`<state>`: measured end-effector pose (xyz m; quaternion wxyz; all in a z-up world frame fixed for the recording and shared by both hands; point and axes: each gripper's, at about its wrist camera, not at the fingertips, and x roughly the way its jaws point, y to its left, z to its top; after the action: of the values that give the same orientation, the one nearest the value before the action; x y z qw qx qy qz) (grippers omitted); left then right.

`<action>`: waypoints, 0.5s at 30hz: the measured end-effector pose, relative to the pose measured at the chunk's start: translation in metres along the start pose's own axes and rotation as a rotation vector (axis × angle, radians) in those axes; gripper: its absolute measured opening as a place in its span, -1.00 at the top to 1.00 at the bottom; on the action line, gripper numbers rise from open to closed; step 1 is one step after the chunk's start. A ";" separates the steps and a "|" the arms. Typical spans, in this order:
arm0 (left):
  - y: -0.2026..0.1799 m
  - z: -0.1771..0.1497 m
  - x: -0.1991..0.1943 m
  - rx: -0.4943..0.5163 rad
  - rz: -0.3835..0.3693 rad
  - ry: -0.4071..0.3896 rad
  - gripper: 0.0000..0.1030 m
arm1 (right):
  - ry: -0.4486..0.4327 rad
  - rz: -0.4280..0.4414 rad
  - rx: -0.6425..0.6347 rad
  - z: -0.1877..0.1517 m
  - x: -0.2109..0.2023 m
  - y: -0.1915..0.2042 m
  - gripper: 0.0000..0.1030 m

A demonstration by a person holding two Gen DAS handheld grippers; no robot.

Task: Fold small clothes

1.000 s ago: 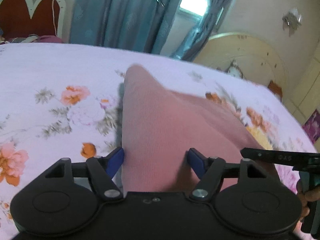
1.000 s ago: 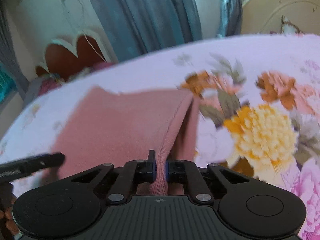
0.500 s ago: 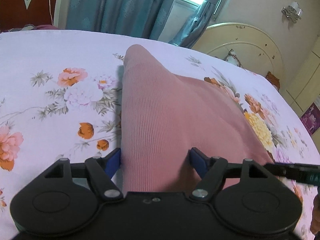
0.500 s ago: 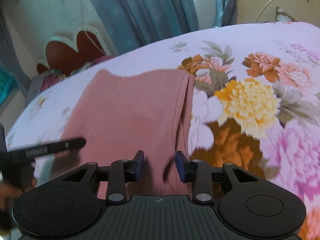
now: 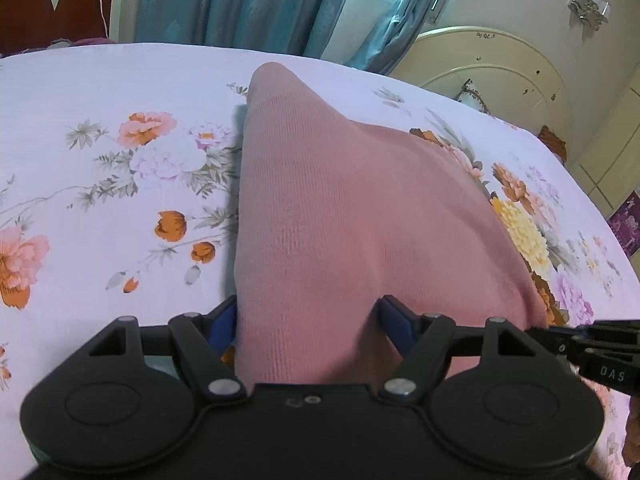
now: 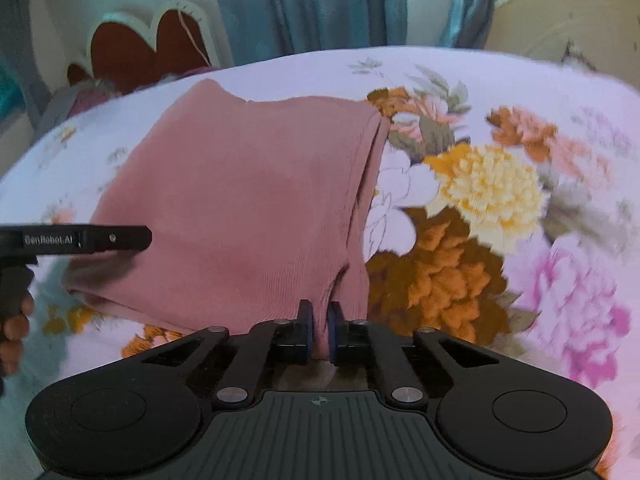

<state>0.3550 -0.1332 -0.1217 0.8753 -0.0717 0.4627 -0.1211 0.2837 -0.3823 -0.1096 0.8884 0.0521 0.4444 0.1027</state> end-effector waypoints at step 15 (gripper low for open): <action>-0.013 0.005 -0.011 0.031 0.033 0.018 -0.47 | -0.044 0.040 0.043 0.016 -0.019 -0.014 0.87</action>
<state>0.3514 -0.1424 -0.1076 0.8739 -0.0496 0.4698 -0.1145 0.2872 -0.4002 -0.0876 0.8944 0.0824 0.4258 0.1095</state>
